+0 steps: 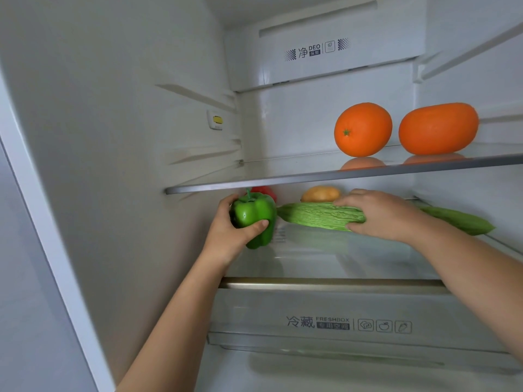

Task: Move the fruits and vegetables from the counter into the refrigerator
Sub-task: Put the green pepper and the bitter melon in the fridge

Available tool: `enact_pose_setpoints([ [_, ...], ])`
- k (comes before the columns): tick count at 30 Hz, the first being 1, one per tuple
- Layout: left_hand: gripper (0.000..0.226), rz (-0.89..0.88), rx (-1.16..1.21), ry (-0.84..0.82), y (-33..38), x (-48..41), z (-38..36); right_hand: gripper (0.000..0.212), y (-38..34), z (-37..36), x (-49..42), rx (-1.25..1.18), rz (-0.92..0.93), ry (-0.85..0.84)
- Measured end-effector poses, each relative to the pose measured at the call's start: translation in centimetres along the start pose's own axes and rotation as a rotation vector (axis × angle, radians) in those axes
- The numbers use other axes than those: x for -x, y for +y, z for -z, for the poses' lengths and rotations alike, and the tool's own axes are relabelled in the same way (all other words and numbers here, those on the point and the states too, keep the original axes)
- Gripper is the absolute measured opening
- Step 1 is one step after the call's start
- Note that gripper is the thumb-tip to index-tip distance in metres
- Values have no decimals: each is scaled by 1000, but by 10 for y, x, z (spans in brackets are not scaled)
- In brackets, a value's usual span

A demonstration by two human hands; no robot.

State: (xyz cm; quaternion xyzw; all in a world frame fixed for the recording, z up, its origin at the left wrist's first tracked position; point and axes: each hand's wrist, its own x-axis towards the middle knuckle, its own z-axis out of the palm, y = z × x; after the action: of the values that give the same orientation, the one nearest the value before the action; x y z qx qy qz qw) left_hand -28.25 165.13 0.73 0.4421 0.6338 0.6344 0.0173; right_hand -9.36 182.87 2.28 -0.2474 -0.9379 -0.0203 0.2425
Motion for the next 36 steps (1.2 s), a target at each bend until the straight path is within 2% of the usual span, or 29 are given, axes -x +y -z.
enact_pose_setpoints([
  [11, 77, -11, -55, 48, -1, 0, 0, 49, -3, 2, 6, -63, -6, 41],
  [15, 79, -56, -179, 106, 2, 5, 4, 41, -5, 6, 11, -146, 11, 90],
  [20, 68, -165, -403, 184, 10, 30, 4, 29, -31, 12, 24, -228, 7, 220],
  [24, 59, -254, -507, 155, 17, 54, -1, 25, -62, 8, 44, -179, -2, 323],
  [30, 46, -427, -787, 120, 18, 90, -2, 26, -100, 0, 84, -73, 29, 329],
  [36, 42, -467, -901, 108, 7, 124, 12, 33, -127, -17, 113, -127, 72, 494],
])
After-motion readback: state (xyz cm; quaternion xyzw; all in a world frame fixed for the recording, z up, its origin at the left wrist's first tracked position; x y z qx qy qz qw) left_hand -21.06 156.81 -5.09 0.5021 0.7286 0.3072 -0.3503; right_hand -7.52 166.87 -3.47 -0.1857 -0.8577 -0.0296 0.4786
